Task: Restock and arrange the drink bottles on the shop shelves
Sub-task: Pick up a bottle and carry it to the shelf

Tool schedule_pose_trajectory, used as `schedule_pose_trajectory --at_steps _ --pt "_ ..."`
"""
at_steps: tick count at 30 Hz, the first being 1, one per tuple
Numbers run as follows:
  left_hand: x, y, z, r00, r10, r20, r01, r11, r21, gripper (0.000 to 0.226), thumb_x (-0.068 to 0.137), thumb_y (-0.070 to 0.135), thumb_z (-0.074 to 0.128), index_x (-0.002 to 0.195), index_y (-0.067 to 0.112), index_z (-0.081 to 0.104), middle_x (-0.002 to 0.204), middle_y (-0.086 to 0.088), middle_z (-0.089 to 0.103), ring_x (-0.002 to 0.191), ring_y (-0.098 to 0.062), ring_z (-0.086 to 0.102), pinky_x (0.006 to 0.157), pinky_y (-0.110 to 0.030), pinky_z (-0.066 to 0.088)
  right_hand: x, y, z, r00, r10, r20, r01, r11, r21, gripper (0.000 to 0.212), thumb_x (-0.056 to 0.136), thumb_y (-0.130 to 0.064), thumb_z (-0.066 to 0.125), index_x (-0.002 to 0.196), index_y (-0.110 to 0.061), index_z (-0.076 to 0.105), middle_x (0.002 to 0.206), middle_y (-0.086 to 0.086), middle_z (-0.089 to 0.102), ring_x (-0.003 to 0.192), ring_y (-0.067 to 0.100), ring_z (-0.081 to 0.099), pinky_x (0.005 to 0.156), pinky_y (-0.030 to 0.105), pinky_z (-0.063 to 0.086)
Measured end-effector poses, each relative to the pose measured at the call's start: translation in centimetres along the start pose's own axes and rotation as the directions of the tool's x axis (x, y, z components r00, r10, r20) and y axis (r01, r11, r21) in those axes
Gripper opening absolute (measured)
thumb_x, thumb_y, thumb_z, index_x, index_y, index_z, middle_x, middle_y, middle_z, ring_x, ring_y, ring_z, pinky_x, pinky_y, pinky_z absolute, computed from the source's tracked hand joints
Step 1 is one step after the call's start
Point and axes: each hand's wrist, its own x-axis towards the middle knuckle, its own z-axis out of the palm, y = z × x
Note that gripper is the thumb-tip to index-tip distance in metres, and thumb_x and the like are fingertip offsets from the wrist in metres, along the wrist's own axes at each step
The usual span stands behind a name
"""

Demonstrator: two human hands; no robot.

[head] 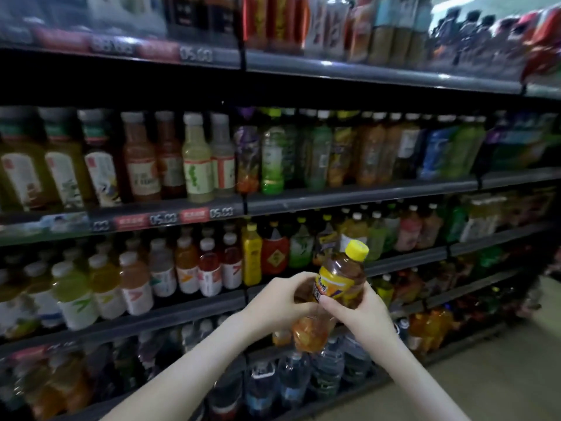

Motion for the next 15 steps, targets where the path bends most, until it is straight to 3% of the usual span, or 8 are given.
schedule_pose_trajectory --at_steps 2,5,10,15 --pt "3.0 1.0 0.9 0.999 0.025 -0.044 -0.020 0.993 0.114 0.034 0.087 0.036 0.065 0.120 0.035 0.058 0.108 0.017 0.068 0.097 0.006 0.060 0.087 -0.020 0.049 2.1 -0.1 -2.9 0.999 -0.019 -0.040 0.020 0.999 0.030 0.038 0.068 -0.026 0.085 0.098 -0.032 0.062 0.084 -0.016 0.071 0.081 -0.005 0.066 0.071 0.013 0.050" --pt "7.7 1.8 2.1 0.991 0.052 -0.123 -0.017 0.963 0.270 0.030 0.092 0.038 0.057 0.121 0.031 0.058 0.109 0.013 0.067 0.098 0.001 0.061 0.086 -0.022 0.049 5.8 0.2 -6.4 0.991 -0.045 -0.127 0.060 0.992 0.113 0.052 0.056 -0.044 0.084 0.101 -0.027 0.063 0.091 -0.010 0.074 0.087 0.009 0.069 0.083 0.036 0.056" --pt "16.8 2.4 2.8 0.924 0.090 -0.371 0.031 0.951 0.307 0.037 0.093 0.034 0.054 0.130 0.028 0.051 0.119 0.011 0.062 0.107 -0.006 0.058 0.089 -0.021 0.046 13.0 0.5 -11.4 0.957 -0.132 -0.260 0.179 0.969 0.170 0.067 0.048 -0.059 0.083 0.102 -0.024 0.063 0.096 -0.004 0.073 0.093 0.015 0.069 0.089 0.045 0.054" --pt "25.8 2.6 1.7 0.803 0.099 -0.587 0.086 0.957 0.278 0.053 0.095 0.034 0.052 0.144 0.029 0.032 0.144 0.007 0.037 0.128 -0.011 0.042 0.094 -0.019 0.040 20.2 -0.8 -15.4 0.917 -0.255 -0.308 0.304 0.945 0.123 0.060 0.056 -0.044 0.077 0.111 -0.027 0.059 0.101 -0.012 0.070 0.092 0.000 0.066 0.089 0.031 0.051"
